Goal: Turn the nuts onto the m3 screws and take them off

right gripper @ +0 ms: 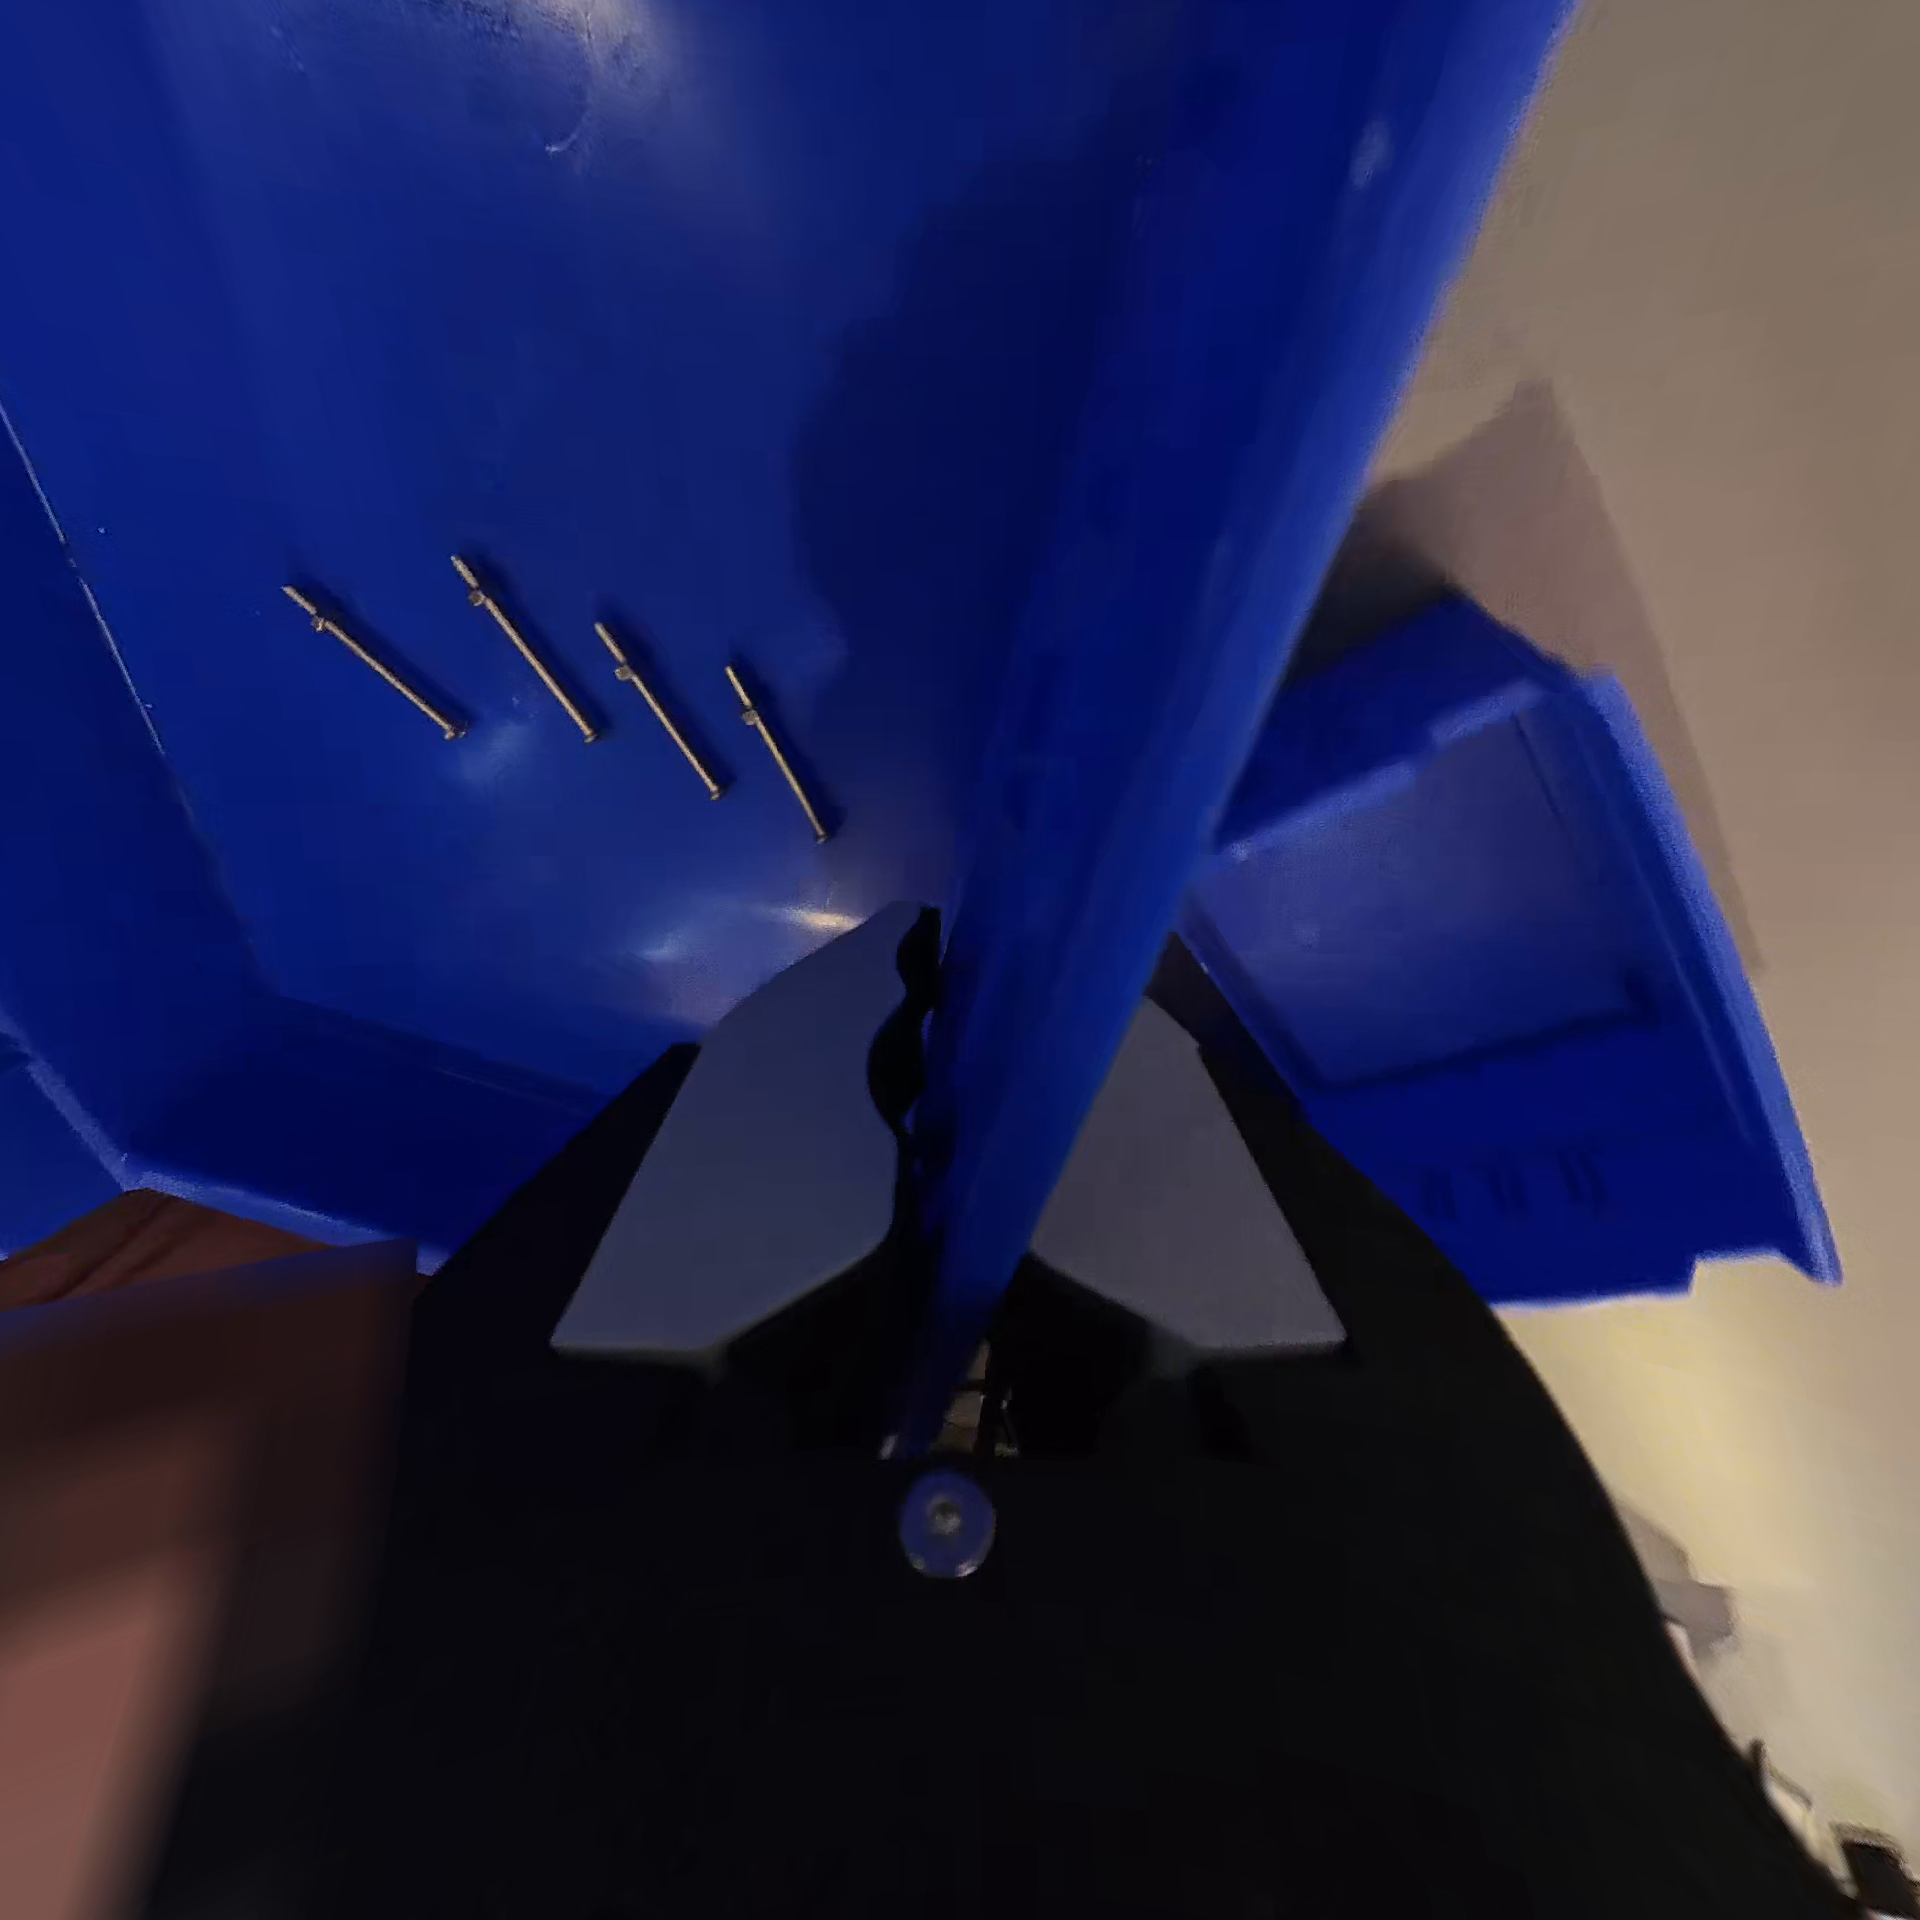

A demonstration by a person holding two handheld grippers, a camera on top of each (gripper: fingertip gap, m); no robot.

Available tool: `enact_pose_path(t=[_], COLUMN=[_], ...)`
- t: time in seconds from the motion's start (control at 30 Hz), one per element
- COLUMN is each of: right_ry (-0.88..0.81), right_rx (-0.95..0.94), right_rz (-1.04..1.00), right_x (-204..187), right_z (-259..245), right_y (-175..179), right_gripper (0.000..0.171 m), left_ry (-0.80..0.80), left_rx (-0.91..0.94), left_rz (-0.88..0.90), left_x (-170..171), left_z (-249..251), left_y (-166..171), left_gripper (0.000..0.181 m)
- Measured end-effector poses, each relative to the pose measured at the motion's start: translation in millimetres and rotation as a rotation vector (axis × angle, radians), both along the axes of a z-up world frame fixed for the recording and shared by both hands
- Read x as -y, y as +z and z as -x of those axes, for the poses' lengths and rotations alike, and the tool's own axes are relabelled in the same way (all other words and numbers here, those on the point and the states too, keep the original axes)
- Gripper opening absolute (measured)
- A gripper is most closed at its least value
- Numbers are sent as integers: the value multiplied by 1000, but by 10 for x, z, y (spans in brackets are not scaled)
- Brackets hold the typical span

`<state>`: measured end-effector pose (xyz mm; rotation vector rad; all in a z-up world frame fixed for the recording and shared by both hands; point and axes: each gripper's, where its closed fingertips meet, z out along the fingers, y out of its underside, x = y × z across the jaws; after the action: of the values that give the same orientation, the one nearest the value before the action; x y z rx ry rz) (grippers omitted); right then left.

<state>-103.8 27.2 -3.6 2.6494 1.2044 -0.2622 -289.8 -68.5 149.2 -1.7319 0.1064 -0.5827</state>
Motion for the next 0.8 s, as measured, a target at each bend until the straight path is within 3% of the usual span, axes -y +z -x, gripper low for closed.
enact_pose_path(t=[0.27, 0.57, 0.8], right_ry=[11, -144, -83], right_rx=[3, 22, -61], right_rz=[-5, -12, -166], right_x=[-81, -232, -389], right_z=[684, 755, 776], right_y=[-553, -1272, -1295], right_gripper=[6, 6, 13], left_ry=[-17, -107, -126], left_rx=[-46, -135, -172], left_rz=[-4, 46, 72], left_x=[26, -61, -107], left_z=[-136, -483, -615], left_y=[30, -67, -120], left_gripper=[20, 21, 22])
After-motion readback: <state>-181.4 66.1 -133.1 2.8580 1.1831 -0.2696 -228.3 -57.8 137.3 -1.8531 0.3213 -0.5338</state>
